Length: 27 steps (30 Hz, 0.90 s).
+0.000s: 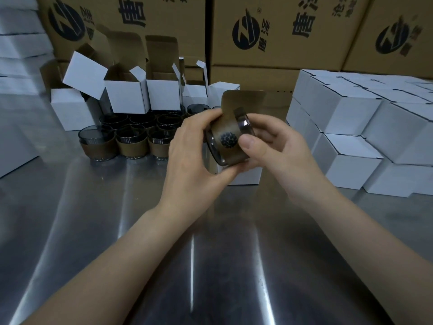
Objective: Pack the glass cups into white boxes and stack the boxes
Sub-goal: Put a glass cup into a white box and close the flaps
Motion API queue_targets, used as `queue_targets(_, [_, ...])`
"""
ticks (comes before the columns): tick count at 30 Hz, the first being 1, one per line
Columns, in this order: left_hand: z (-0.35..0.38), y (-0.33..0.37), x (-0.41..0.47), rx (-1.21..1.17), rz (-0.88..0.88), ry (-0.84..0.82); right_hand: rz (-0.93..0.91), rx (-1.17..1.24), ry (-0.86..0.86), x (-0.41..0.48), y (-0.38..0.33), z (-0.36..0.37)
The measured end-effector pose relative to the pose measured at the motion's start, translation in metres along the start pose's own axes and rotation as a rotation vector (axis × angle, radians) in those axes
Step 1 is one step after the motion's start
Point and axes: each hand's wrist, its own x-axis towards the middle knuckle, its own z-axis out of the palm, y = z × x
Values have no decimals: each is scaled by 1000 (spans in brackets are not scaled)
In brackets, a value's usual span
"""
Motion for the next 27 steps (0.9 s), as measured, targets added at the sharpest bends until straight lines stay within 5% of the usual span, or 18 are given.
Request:
queue_targets(8, [3,-16,-3,-52,-276,-183,-161,-156,226,4,7,-10])
queue_targets(27, [11,-37,-5,-154,-318,-395,-302,-90,85,8,16,-23])
